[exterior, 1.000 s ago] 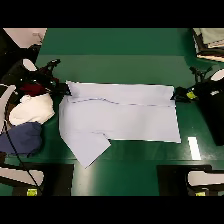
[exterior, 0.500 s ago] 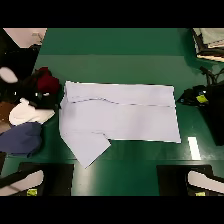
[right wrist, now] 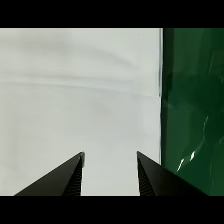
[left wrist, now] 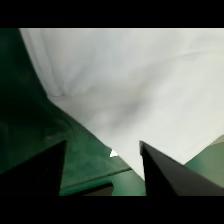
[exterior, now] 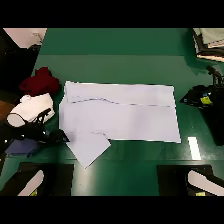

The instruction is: Fold the shirts.

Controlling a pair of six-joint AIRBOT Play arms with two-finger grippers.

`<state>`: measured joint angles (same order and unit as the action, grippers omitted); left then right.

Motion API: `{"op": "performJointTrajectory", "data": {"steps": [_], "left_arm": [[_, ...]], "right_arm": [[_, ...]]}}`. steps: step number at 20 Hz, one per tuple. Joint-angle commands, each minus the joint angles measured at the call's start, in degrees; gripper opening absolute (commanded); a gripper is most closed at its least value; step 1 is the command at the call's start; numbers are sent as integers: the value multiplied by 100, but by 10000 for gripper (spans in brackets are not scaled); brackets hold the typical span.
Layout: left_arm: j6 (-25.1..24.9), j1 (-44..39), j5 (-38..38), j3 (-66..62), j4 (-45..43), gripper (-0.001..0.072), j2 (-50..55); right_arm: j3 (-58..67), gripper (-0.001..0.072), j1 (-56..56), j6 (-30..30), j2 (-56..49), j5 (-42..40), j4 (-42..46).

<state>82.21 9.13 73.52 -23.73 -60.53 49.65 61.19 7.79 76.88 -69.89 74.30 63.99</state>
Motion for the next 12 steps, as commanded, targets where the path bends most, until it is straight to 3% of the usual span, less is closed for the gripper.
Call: {"op": "performJointTrajectory", "data": {"steps": [1,5,7,9,10,11,12], "left_arm": [[-15,2,-321,426,396,543,-127],[-48,2,-796,426,752,542,-125],[-319,2,-984,426,1097,540,-125],[-330,2,-1143,426,1161,233,-125],[-328,2,-1161,426,1176,216,-125],[-396,2,-1134,426,1211,23,-125],[-496,2,-1108,424,1287,26,-127]], "right_arm": [[-11,387,-37,0,22,-37,0],[-11,387,-42,0,22,-28,-9],[-11,386,-42,0,22,-17,-7],[-11,387,-42,2,22,-11,-9],[-11,386,-42,2,24,37,-7],[-13,387,-42,2,24,146,0],[-13,386,-11,-2,24,293,24]]}}
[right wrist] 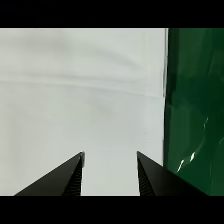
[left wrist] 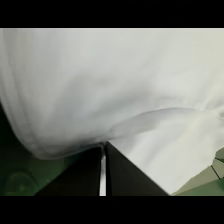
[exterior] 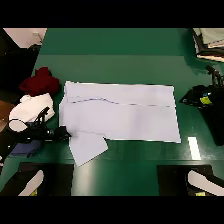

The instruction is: Fold the shirts.

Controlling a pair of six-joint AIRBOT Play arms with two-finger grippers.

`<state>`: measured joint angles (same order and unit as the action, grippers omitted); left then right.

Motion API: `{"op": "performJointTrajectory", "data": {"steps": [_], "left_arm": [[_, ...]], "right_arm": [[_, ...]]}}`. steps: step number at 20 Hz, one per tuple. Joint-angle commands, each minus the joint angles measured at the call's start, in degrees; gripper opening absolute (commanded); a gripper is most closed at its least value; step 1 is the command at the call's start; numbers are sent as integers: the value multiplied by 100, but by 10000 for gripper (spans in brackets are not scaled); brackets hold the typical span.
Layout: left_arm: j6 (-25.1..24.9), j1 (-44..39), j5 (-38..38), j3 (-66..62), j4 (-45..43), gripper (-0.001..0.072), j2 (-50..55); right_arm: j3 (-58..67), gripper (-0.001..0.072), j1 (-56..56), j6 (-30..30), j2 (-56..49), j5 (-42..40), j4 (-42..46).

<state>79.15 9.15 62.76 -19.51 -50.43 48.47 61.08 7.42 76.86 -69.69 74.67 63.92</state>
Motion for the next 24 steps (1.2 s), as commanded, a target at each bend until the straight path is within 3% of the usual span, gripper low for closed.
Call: {"op": "performJointTrajectory", "data": {"steps": [1,4,11,19,22,23,24], "left_arm": [[-197,0,33,-22,297,26,-9],[-442,0,378,-186,293,25,-9],[-634,0,479,-525,507,26,-9],[-719,2,487,-525,527,26,-9],[-717,2,527,-525,520,26,-9],[-717,2,562,-525,514,26,-9],[-717,2,601,-525,507,25,-9]], "right_arm": [[-11,386,92,-2,4,433,72],[-590,386,601,-105,273,872,79],[-2625,388,2127,-544,678,627,151],[-2889,374,2162,-651,-24,643,13],[-2887,258,2162,-651,-22,732,22],[-2887,118,2162,-656,-22,774,22],[-2887,52,2162,-719,-22,804,17]]}}
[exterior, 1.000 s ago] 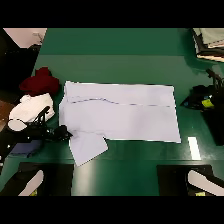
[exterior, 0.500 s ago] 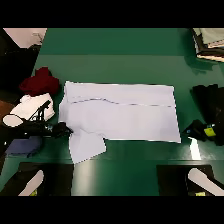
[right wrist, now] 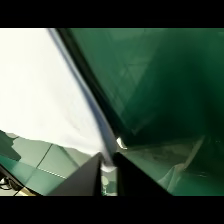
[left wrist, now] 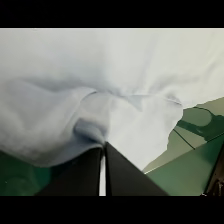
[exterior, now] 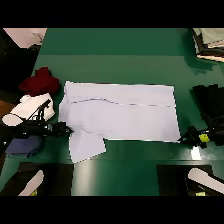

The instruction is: Fold the shirts.

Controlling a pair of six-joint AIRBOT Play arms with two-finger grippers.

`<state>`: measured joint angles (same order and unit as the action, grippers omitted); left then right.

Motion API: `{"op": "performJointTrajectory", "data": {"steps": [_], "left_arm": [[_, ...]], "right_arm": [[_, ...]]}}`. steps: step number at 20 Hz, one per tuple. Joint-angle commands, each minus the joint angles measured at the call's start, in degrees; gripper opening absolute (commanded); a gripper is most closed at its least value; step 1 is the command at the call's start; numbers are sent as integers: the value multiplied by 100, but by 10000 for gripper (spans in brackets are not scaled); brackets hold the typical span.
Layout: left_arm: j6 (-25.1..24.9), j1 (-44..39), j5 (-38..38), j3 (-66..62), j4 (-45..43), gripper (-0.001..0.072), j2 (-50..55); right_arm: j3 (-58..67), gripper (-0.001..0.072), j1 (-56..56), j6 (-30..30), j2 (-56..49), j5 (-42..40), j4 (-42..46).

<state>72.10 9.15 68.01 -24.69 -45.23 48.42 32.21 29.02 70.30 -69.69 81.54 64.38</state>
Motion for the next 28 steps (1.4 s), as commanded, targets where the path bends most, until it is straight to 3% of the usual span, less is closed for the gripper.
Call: {"op": "performJointTrajectory", "data": {"steps": [1,6,10,16,26,27,28], "left_arm": [[-11,0,120,-9,-13,25,-4],[-7,0,623,-911,-87,24,-4],[0,-39,417,-2262,-105,24,4],[-15,-428,-940,-2656,-365,25,289],[-205,-428,-1281,-4374,-273,26,3491],[-197,-428,-1338,-4581,-254,29,3689],[-164,-428,-1353,-4728,-229,124,3801]], "right_arm": [[2,14,2,-140,-20,160,-26],[782,13,2,101,737,310,-33],[1939,13,-448,278,1086,343,-35],[3401,13,-2065,682,-203,-245,247],[5344,15,-2479,1132,-2177,-516,-17],[5431,46,-2446,1165,-2330,-579,-219],[5490,287,-2387,1172,-2457,-706,-468]]}}
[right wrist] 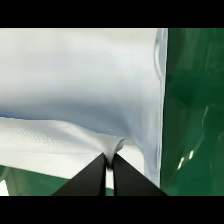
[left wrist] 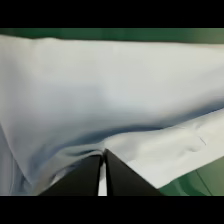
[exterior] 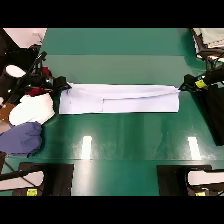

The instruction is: Fold the shirts.

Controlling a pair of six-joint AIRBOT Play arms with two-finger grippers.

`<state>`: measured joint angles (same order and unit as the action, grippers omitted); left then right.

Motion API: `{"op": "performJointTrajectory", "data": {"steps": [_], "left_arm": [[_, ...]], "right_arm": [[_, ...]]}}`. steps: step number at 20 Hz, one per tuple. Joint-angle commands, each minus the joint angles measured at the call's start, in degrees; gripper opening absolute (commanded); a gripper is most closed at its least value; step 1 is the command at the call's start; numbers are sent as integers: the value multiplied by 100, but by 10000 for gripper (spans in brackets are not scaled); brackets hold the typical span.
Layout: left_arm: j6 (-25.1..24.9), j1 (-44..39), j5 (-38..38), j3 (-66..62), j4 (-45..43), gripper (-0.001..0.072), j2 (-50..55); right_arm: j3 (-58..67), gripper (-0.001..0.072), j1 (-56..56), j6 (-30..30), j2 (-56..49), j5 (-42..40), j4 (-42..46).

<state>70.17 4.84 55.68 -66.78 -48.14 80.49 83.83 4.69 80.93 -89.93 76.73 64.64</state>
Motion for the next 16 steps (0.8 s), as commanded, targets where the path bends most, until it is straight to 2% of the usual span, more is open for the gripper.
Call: {"op": "performJointTrajectory", "data": {"steps": [1,2,3,4,7,9,11,16], "left_arm": [[90,2,-140,-632,61,443,636],[208,2,-142,-732,59,583,634],[227,2,-2,-883,57,518,634],[214,2,225,-1038,55,482,634],[184,0,955,-1333,63,481,634],[186,0,1108,-1322,61,476,636],[151,-33,1185,-1320,55,35,636],[142,-595,822,-1320,46,35,654]], "right_arm": [[385,544,105,107,-551,-317,-750],[433,577,179,90,-629,-328,-916],[439,577,267,46,-664,-273,-966],[407,577,343,-120,-664,-155,-922],[85,576,691,-485,-664,398,-911],[-289,576,905,-669,-664,341,-918],[-673,577,1078,-774,-664,79,-979],[-1139,573,984,-1305,-730,-221,-1257]]}}
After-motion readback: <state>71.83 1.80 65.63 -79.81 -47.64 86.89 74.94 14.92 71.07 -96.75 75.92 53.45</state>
